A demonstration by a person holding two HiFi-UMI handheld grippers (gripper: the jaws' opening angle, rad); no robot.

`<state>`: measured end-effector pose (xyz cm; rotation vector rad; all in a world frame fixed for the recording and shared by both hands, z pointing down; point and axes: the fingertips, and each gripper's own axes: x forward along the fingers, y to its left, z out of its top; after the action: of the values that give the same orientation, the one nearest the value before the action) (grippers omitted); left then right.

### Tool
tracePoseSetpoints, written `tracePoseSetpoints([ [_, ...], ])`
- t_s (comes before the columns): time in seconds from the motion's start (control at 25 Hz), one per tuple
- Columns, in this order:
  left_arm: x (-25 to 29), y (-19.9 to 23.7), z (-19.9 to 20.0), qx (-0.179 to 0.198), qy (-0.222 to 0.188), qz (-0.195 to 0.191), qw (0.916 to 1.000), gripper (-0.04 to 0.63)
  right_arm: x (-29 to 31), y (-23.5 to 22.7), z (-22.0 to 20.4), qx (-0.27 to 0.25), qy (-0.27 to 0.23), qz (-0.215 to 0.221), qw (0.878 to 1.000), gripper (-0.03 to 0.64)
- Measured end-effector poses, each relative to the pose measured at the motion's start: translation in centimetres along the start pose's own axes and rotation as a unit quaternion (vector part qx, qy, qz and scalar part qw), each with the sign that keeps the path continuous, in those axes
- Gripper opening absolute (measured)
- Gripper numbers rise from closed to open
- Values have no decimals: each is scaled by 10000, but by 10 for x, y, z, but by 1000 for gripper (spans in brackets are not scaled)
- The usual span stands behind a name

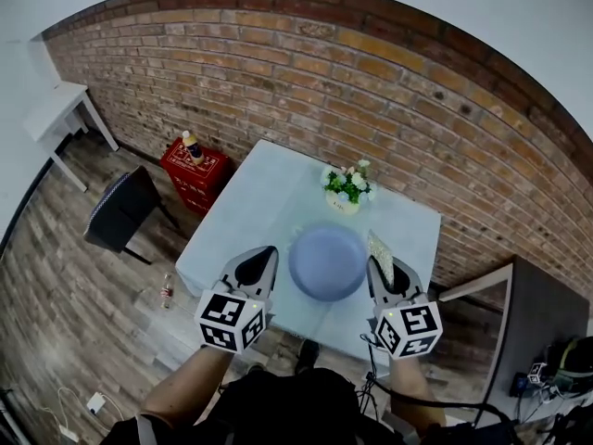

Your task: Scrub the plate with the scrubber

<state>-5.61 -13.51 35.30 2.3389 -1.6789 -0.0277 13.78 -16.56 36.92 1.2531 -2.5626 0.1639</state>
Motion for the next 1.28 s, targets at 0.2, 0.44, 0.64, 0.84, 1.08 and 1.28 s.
tracePoseSetpoints([
  [0.2, 29, -4, -6, 134, 221, 90, 9996, 11, 17, -26, -10, 28, 113, 202, 9997, 65],
  [0.44, 48, -7, -20, 360, 477, 310, 9977, 12, 36, -47, -27, 134, 218, 491, 9985, 64],
  [0.64, 66, -1, -46, 458, 732, 429, 9953, 12, 60, -61, -47, 101, 430, 598, 9972, 65],
  [0.84, 80, 19, -87, 165, 1138, 319, 9929, 12, 86, -62, -73, 183, 804, 533, 9952, 64],
  [1.08, 104, 50, -126, -177, 1504, -94, 9884, 12, 116, -56, -108, 249, 1349, 296, 9901, 64],
  [1.28, 127, 70, -146, -278, 1737, -437, 9834, 12, 147, -45, -136, 309, 1796, 126, 9832, 64],
])
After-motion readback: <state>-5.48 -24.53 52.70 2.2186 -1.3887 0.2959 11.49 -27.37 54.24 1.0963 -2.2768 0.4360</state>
